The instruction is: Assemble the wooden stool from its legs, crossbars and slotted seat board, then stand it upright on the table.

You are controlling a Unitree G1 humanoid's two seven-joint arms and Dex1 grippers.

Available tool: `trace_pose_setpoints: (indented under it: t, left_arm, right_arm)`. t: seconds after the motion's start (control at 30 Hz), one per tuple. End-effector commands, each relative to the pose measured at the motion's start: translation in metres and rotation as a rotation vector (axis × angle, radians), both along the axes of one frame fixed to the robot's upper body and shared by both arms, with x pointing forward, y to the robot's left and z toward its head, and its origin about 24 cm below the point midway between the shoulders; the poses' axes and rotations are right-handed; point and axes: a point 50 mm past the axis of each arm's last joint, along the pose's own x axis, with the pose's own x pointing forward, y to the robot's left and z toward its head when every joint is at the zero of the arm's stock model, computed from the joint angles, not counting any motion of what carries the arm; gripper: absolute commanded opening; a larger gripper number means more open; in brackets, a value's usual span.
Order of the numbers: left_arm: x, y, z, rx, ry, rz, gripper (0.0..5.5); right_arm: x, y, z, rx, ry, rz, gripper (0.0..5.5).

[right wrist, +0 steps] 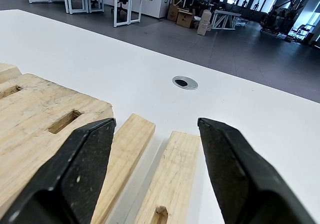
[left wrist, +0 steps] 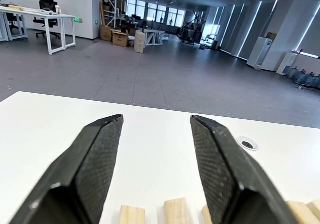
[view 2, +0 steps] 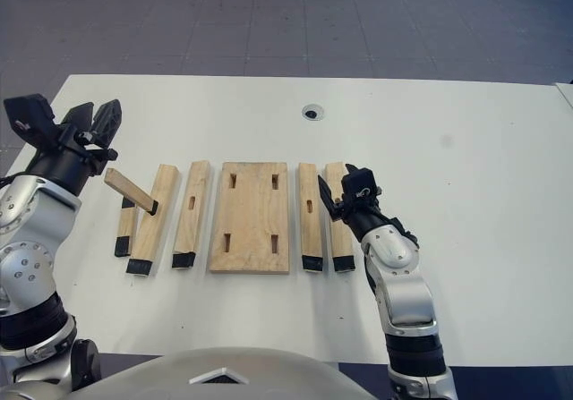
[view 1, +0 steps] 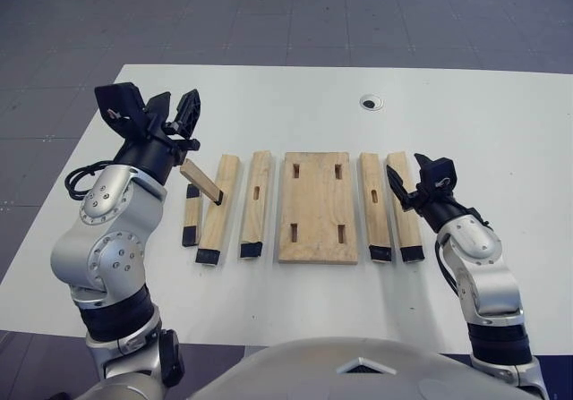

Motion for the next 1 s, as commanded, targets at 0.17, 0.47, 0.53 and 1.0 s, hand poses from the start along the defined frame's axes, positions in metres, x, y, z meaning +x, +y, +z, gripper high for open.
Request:
trace_pose_setpoints:
  t: [0.17, 0.47, 0.53, 1.0]
  left_arm:
    - [0.006, 0.006, 0.061, 0.018, -0.231, 0.024, 2.49]
    - [0.008, 0.0, -0.012, -0.041, 0.036, 0.0, 2.49]
    - [0.0, 0.006, -0.066, -0.076, 0.209, 0.034, 2.49]
    - [0.017, 0.0, 0.048, -0.019, -0.282, -0.051, 2.49]
  right_arm:
    - [0.003, -0.002, 0.003, -0.018, -0.011, 0.011, 3.02]
    - [0.004, -0.002, 0.003, -0.023, -0.008, 0.019, 3.02]
    - [0.004, -0.003, 0.003, -0.026, -0.008, 0.016, 3.02]
    - [0.003, 0.0, 0.0, -0.022, -0.002, 0.006, 3.02]
